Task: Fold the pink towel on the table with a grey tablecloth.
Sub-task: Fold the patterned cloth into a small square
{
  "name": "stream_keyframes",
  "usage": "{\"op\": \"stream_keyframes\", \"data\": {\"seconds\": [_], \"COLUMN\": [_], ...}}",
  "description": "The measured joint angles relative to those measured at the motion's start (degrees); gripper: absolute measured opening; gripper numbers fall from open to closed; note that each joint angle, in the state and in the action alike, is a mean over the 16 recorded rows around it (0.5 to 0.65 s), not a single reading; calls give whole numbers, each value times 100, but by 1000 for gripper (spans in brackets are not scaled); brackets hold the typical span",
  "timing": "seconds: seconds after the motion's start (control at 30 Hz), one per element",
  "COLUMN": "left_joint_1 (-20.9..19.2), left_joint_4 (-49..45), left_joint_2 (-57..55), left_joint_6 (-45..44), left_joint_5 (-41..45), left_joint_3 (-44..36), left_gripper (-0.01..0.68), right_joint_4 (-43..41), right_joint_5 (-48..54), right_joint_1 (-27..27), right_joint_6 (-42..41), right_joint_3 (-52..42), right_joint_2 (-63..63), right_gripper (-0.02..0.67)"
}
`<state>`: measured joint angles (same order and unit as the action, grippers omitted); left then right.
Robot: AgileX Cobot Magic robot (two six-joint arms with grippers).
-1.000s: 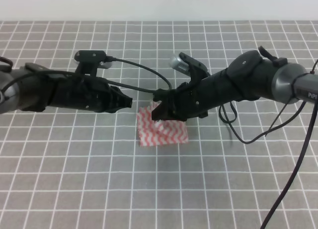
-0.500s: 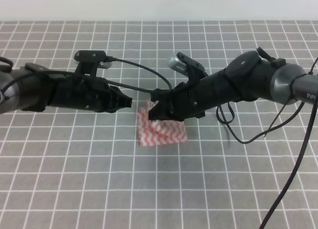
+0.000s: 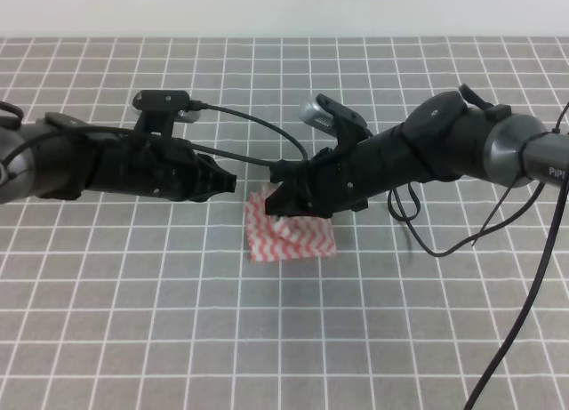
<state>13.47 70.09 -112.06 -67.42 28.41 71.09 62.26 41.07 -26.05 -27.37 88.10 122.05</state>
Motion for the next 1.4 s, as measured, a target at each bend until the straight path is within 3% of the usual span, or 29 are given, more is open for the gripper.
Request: {"op": "stream_keyframes", "data": {"seconds": [0.2, 0.47, 1.07, 1.4], "left_joint_1": [0, 0, 3, 0], "left_joint_4": [-2, -12, -244, -256], "left_joint_2": [0, 0, -48, -58], "left_joint_6": [-5, -5, 299, 300], "left_joint_5": [4, 120, 460, 459], "left_joint_3": [0, 0, 0, 0], "left_gripper": [-4, -4, -4, -4], "right_joint_4": [33, -22, -995, -1192], "right_joint_5": [-14, 106, 401, 371], "right_joint_1": [3, 90, -13, -175], "right_joint_6": [-2, -8, 248, 315], "right_joint_3": [0, 29, 105, 106], "right_joint_2": [-3, -3, -4, -3], "right_gripper": [142, 164, 5, -14]}}
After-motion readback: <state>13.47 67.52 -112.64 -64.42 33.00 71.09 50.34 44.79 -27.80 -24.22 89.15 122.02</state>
